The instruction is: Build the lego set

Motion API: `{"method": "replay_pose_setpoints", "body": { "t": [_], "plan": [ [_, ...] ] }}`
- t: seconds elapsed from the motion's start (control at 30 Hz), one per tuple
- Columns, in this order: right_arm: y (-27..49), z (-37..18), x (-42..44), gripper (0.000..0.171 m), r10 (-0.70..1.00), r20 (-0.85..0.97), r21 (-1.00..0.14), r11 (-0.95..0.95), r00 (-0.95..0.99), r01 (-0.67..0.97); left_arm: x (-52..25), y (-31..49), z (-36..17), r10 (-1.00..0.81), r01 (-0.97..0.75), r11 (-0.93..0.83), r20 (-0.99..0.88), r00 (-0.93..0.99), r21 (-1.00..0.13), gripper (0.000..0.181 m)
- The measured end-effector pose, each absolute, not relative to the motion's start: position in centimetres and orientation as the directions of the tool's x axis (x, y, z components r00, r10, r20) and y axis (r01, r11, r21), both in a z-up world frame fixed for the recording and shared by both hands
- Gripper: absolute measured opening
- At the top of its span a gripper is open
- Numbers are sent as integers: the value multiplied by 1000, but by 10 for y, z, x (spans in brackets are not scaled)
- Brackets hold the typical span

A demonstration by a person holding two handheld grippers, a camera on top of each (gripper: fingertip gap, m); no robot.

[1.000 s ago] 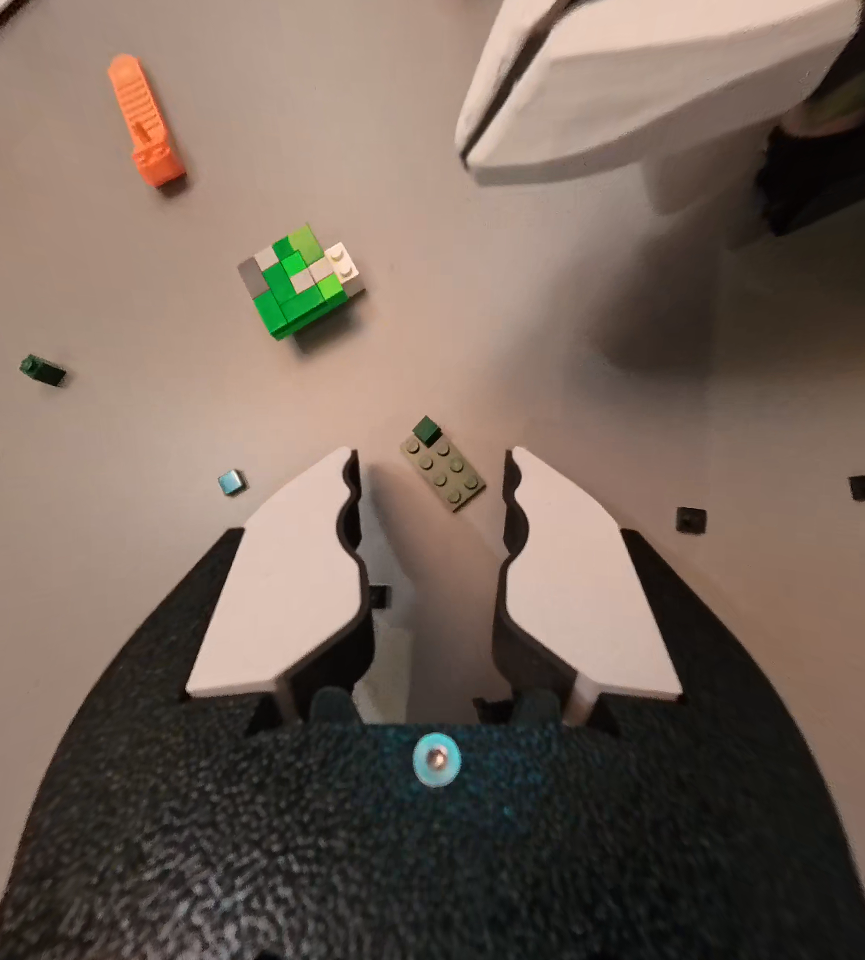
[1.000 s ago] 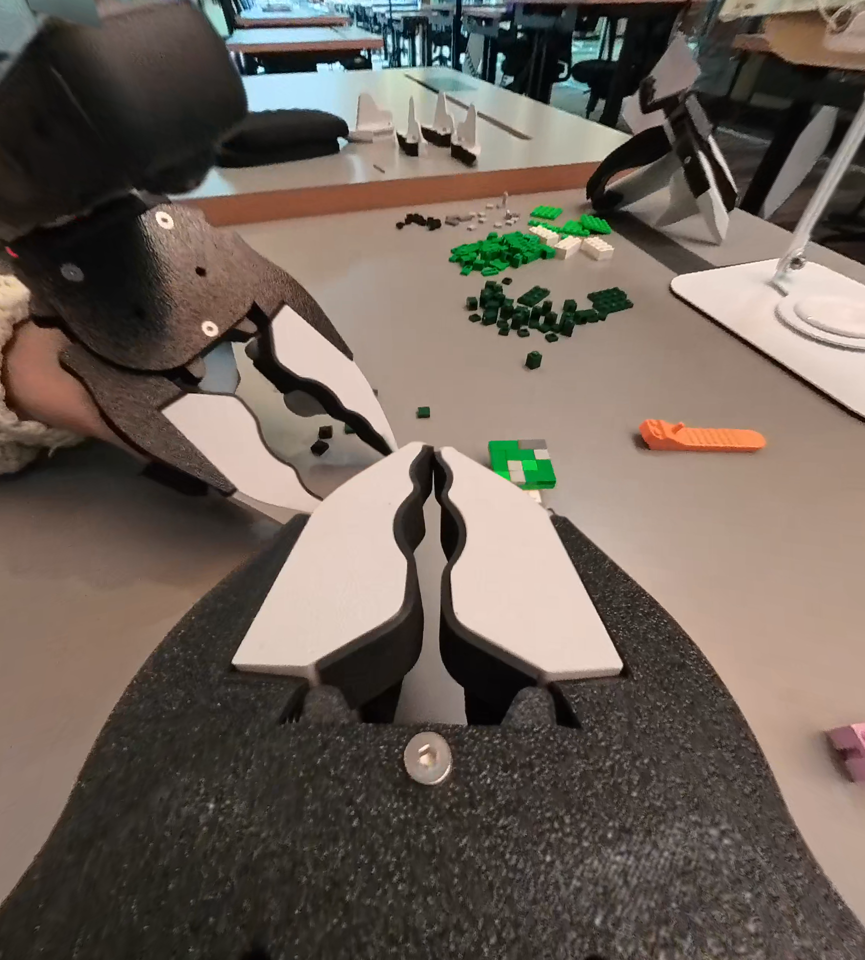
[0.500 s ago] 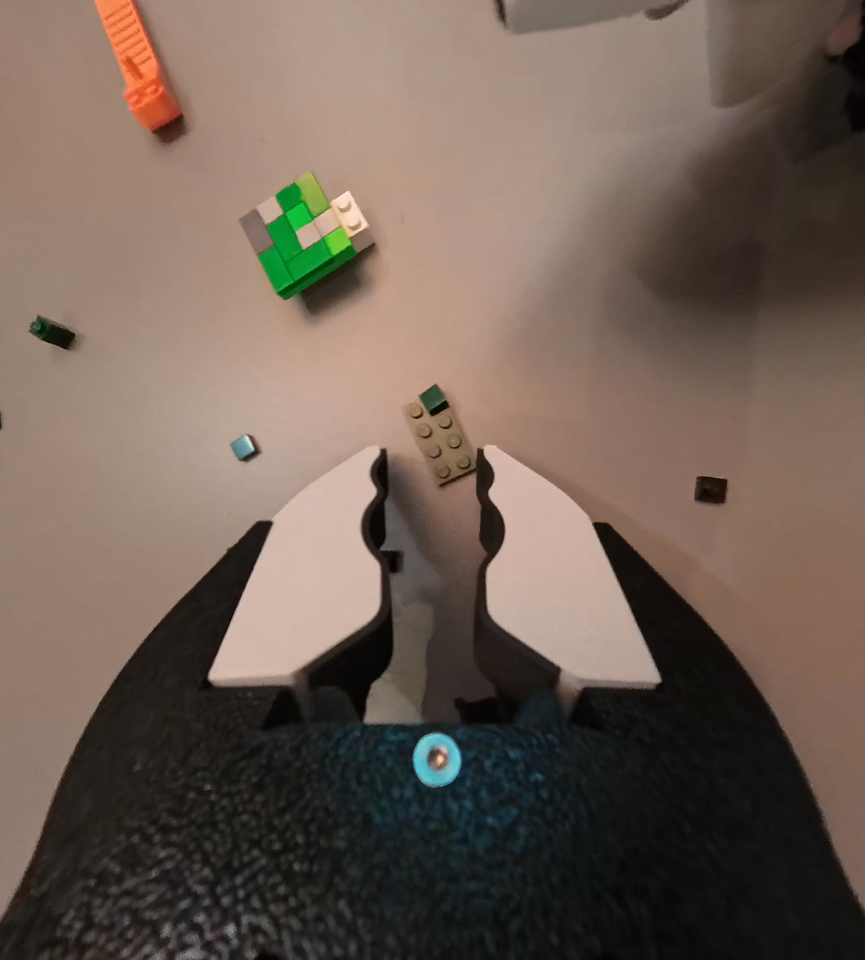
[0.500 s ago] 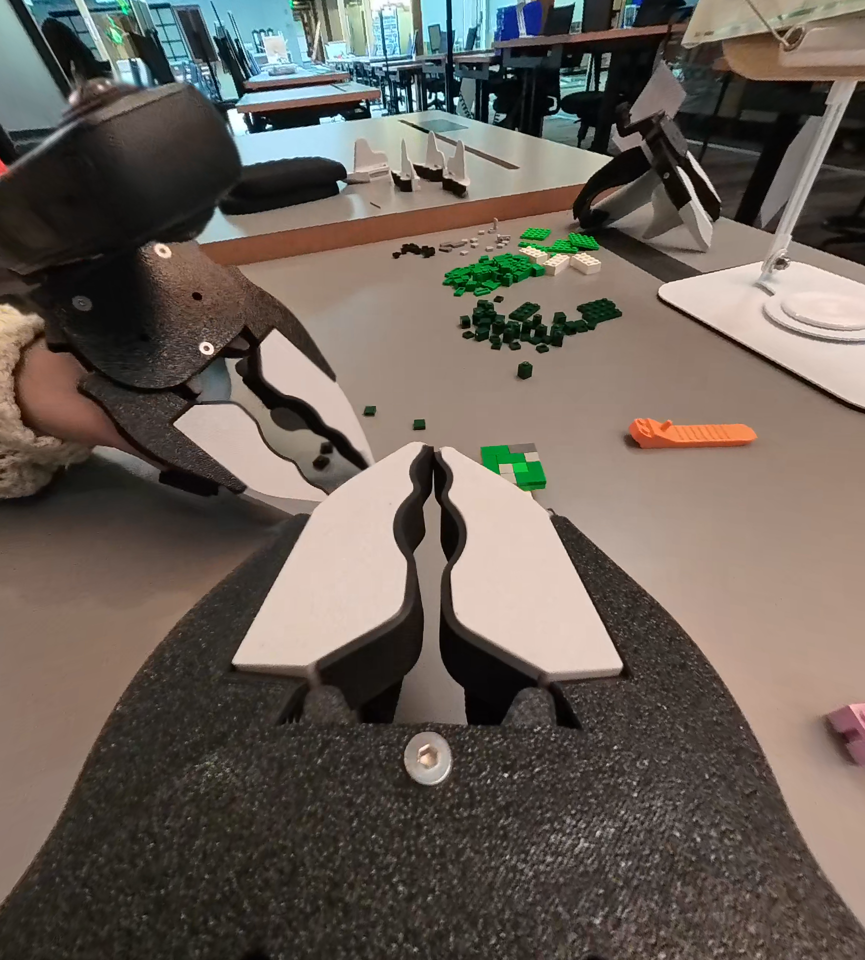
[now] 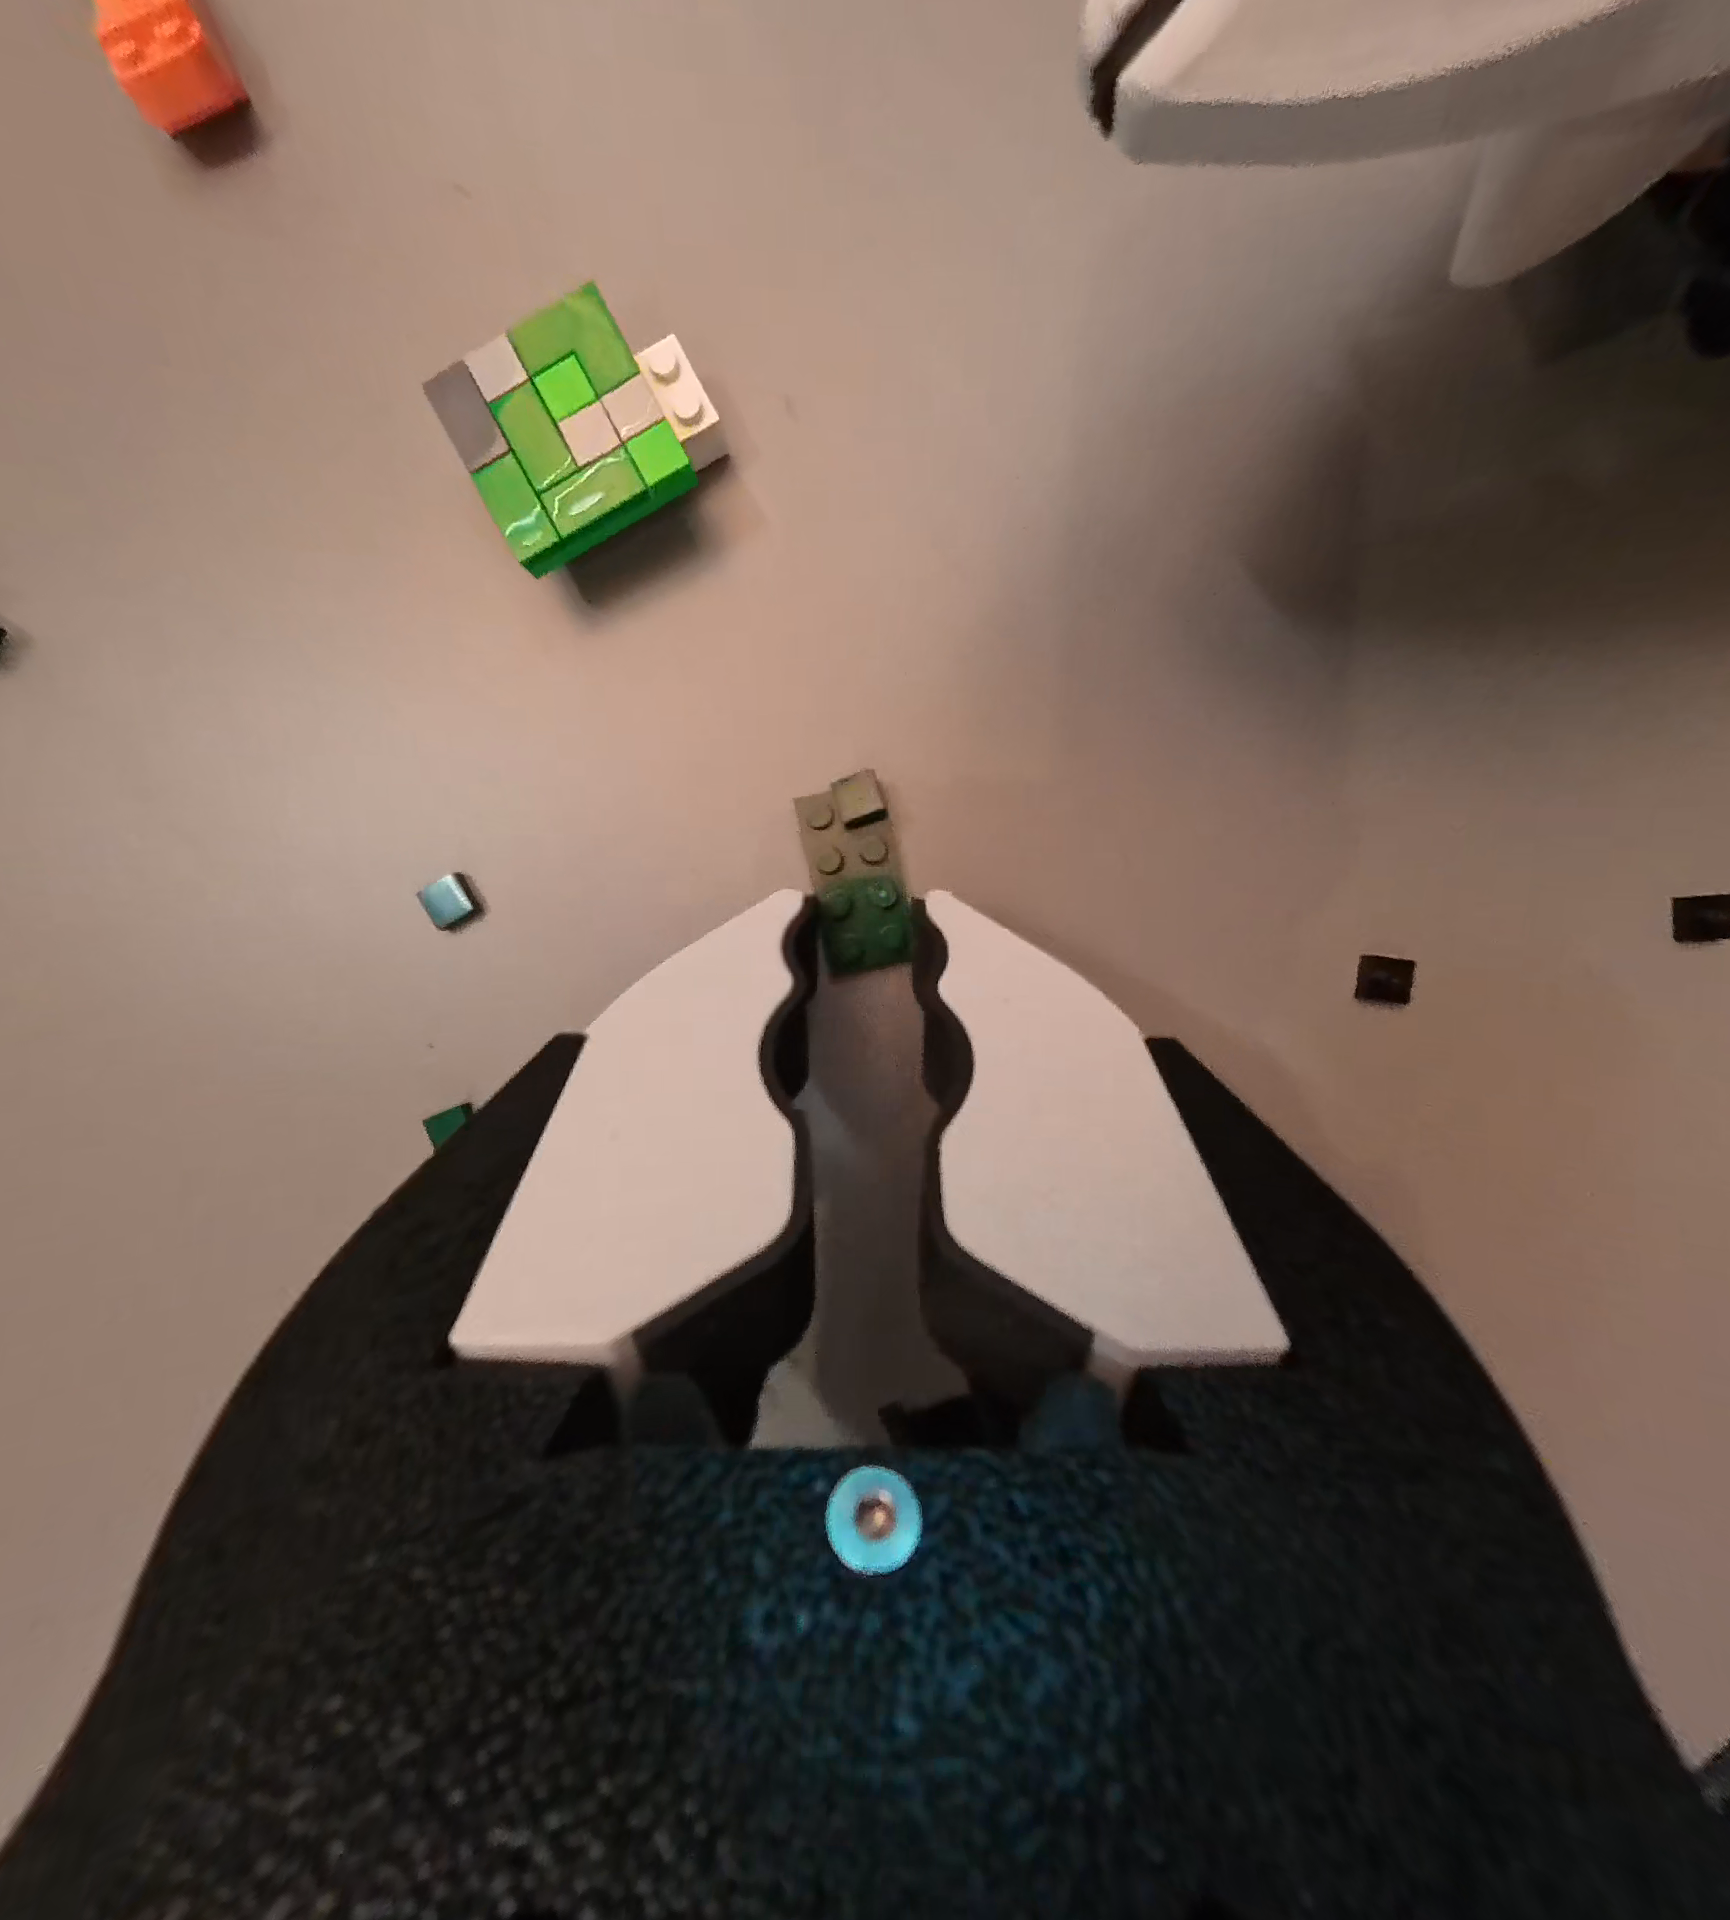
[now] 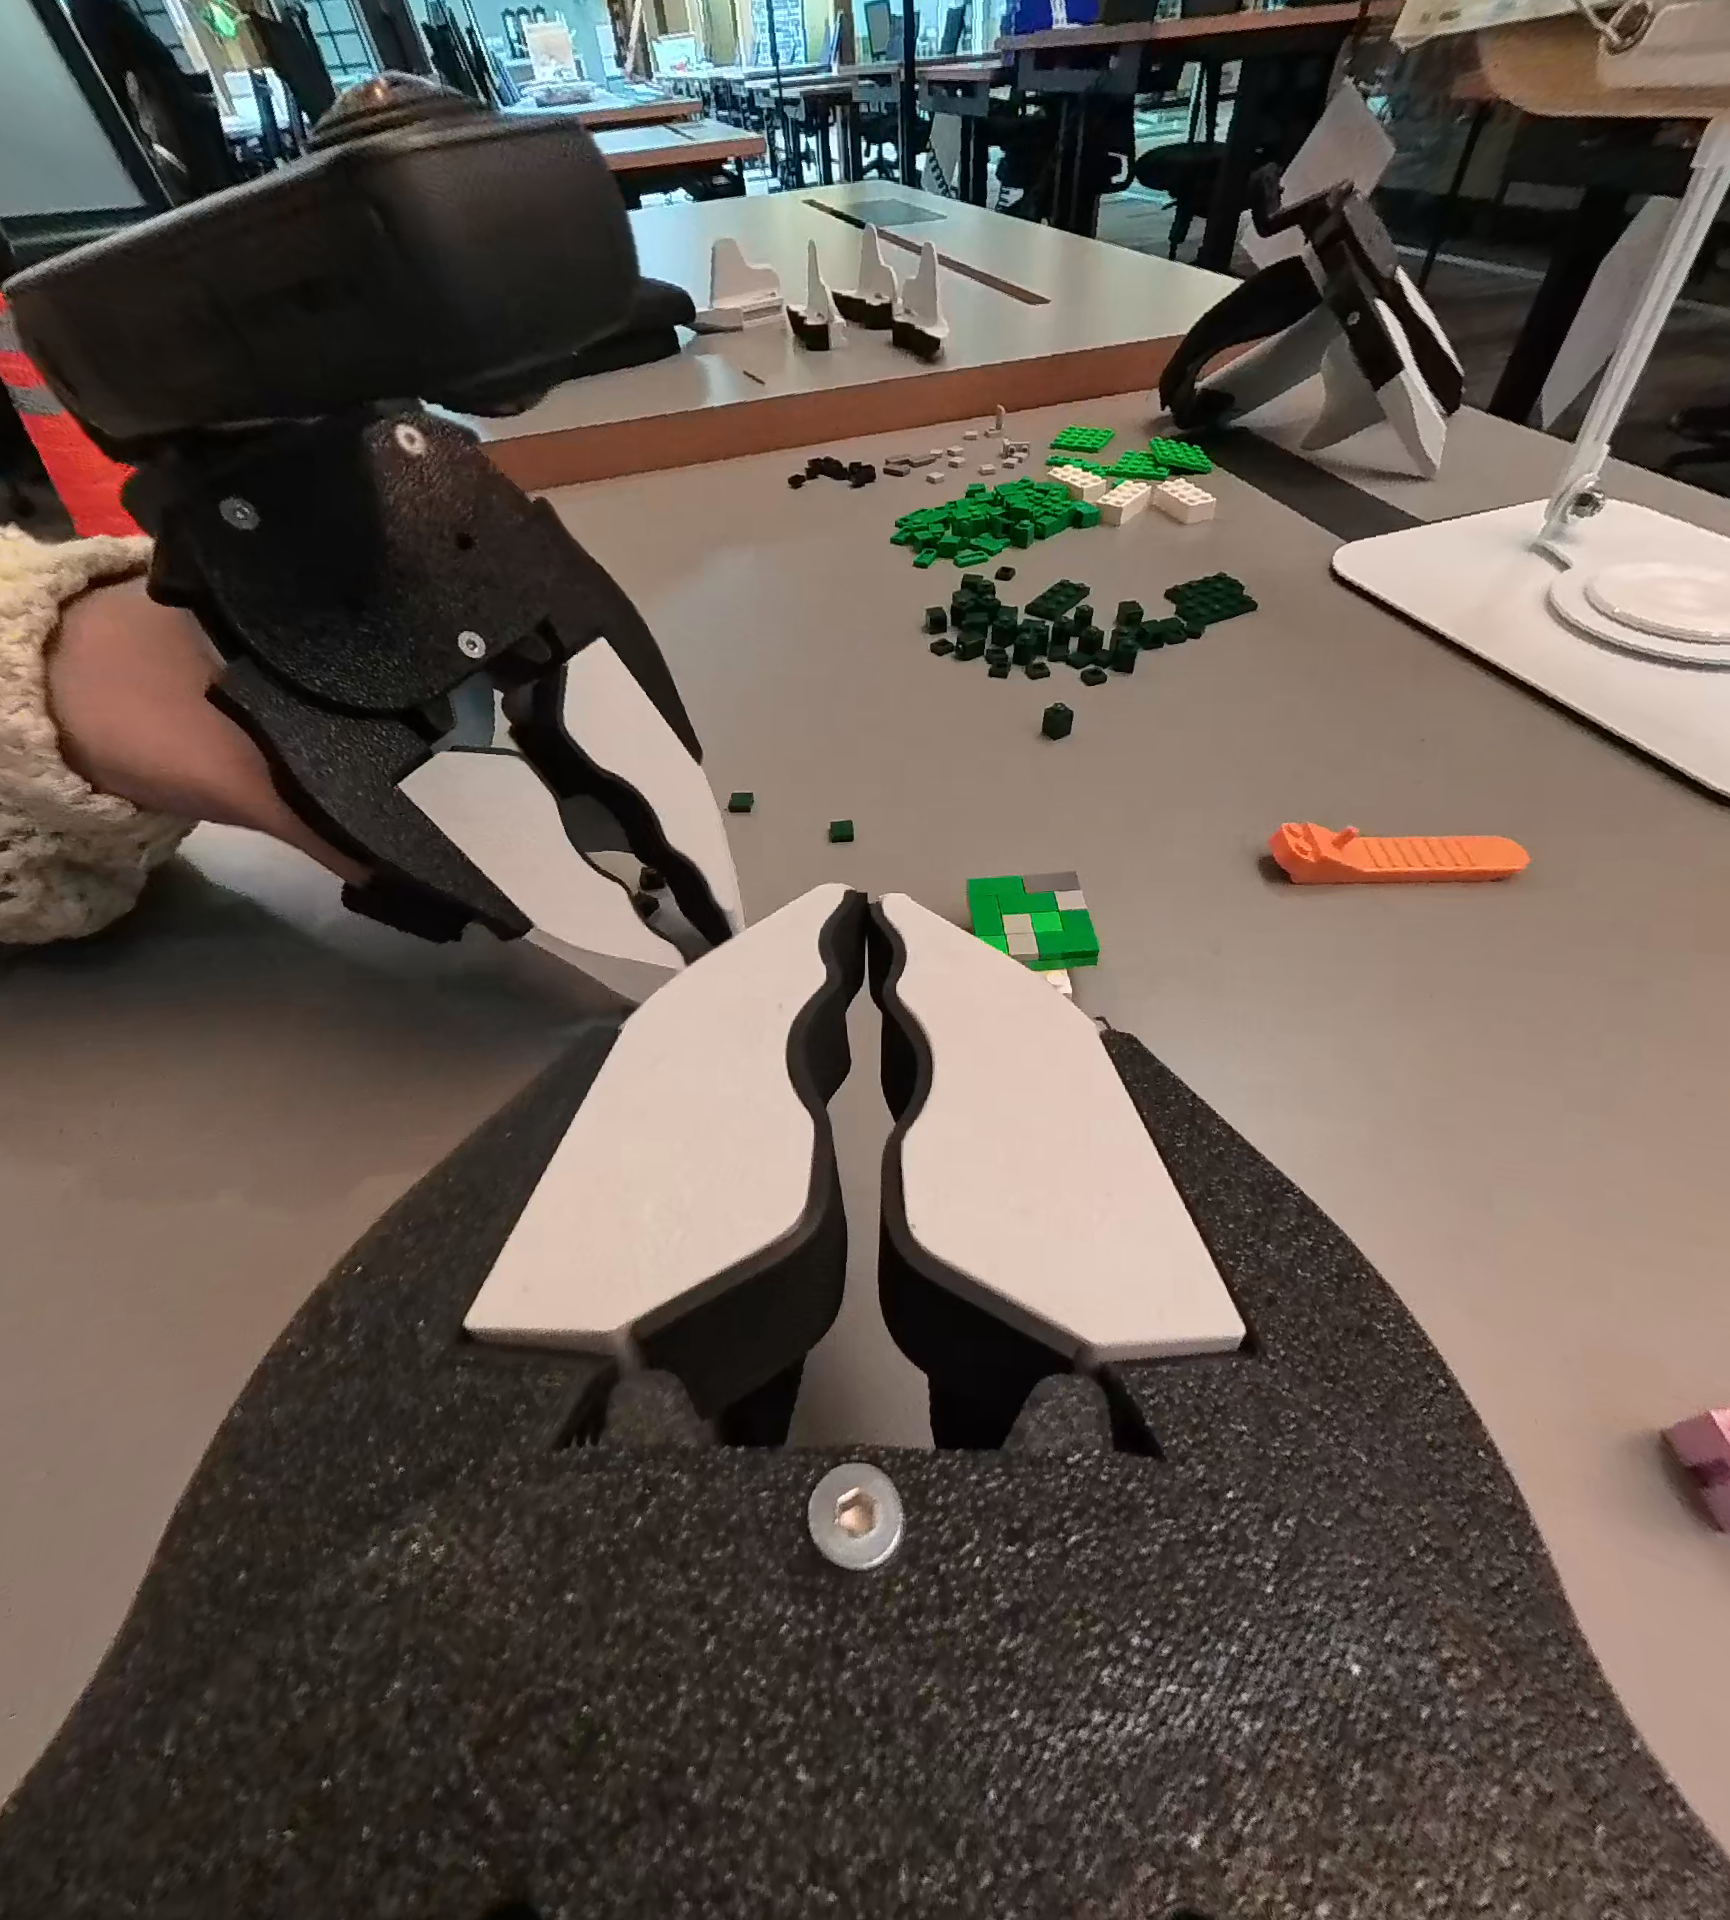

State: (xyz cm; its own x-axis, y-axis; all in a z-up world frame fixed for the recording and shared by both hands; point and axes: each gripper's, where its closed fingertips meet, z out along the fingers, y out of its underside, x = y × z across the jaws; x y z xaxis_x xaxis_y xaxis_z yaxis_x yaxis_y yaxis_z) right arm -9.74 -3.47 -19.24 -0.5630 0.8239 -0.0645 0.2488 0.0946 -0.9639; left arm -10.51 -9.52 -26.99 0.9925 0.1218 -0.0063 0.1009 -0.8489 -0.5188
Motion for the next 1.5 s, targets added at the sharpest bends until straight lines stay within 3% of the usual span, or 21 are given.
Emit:
{"method": "replay_pose_setpoints", "body": {
  "t": [0.33,0.6,0.9,1.23,1.5],
  "plan": [
    [-49,-188,-98,10,807,36,-970,171,-589,175,-104,-95,-269,33,16,-827,-20,999,-562,15],
    [-71,-199,-88,20,719,350,-894,449,-600,16,-103,-96,-269,-20,-24,-812,-13,1000,-584,15],
    [-73,-219,-90,23,452,780,-542,834,-433,-106,-100,-96,-258,-44,-29,-788,9,999,-615,15],
    [-78,-224,-102,19,181,947,-222,966,-266,-133,-95,-96,-230,-59,-39,-761,10,998,-647,15],
    [-77,-217,-104,8,26,990,-45,990,-141,-132,-92,-93,-223,-61,-36,-745,14,998,-666,15]
  ]
}}
